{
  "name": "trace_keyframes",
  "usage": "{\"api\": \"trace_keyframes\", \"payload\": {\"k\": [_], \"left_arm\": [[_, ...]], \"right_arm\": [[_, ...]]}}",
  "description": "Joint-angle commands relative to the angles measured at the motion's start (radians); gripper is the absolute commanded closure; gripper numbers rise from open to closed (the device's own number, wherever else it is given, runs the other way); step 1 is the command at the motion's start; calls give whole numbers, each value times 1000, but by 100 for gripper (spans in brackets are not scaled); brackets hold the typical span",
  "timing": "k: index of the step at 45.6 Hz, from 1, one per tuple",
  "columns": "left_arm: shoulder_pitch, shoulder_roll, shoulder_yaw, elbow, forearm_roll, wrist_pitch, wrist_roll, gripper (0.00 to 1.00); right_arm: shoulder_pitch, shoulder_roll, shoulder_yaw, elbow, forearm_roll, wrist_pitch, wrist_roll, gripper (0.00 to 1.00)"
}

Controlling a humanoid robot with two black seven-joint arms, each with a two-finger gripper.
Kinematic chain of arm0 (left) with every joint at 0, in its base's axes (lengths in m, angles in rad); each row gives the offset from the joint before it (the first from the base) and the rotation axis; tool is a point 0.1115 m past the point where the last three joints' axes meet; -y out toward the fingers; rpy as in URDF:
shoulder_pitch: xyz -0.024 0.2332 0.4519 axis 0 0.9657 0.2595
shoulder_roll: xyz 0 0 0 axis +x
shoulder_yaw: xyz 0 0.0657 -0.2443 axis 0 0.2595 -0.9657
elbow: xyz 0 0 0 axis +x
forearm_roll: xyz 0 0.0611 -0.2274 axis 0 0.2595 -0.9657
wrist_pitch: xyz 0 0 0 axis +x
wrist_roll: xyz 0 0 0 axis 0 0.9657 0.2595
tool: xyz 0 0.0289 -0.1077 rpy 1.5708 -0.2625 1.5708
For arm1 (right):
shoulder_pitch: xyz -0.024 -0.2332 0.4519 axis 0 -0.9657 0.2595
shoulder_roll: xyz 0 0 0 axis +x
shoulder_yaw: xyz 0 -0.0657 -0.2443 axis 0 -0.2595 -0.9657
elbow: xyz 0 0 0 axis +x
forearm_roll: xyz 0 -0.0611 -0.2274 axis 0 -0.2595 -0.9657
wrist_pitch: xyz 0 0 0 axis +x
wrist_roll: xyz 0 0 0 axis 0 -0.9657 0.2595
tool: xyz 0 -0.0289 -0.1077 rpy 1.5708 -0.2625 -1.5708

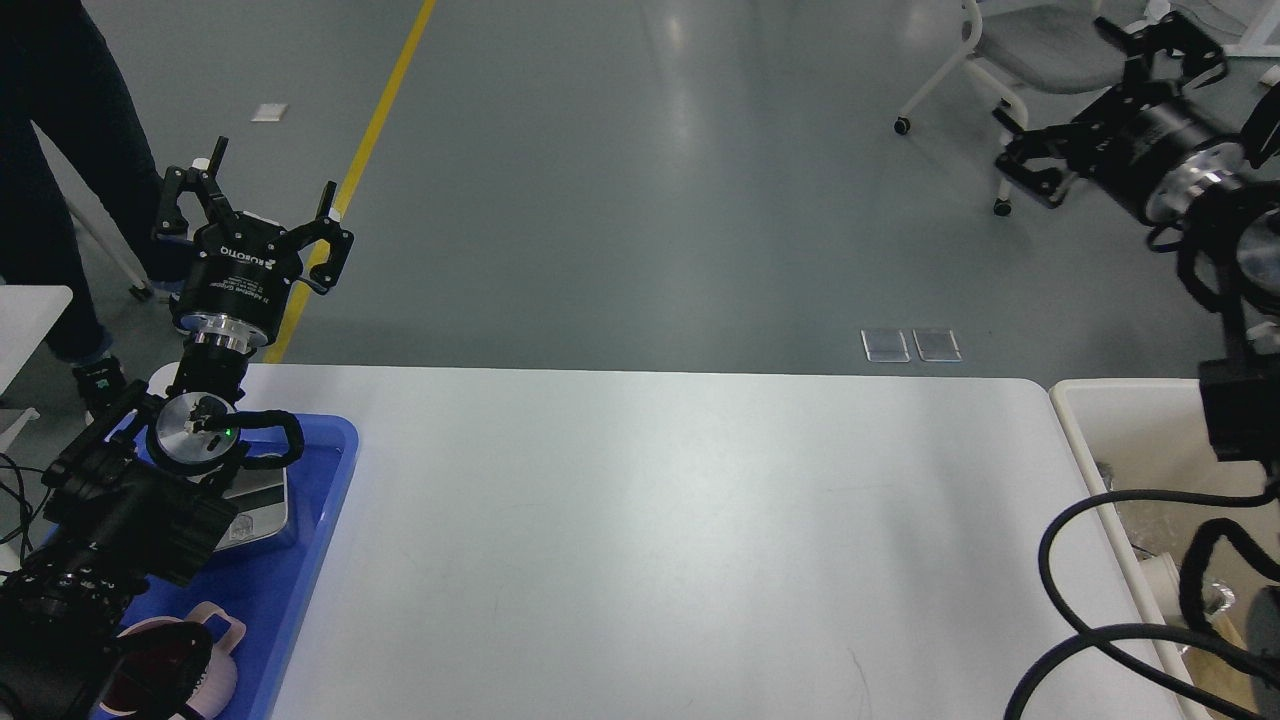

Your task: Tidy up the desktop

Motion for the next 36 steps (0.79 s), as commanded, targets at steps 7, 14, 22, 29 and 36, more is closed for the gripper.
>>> {"api": "trace_keyframes", "payload": {"k": [7,14,22,29,36], "left_arm": [[-15,-38,-43,0,-38,34,6,3],[-9,-87,-47,3,-96,40,9,3],[-4,-126,-55,6,-144,38,11,3],[-6,-147,-57,6,-144,44,14,3],[-12,-181,-55,7,-142,112,17,3]], "right_arm": [[43,235,121,-114,155,92,15,0],[40,292,146,-217,294,232,61,0],[30,339,146,-390,427,362,107,0],[14,398,129,-467,425,462,107,0],[14,398,130,-537,431,482,108,0]]}}
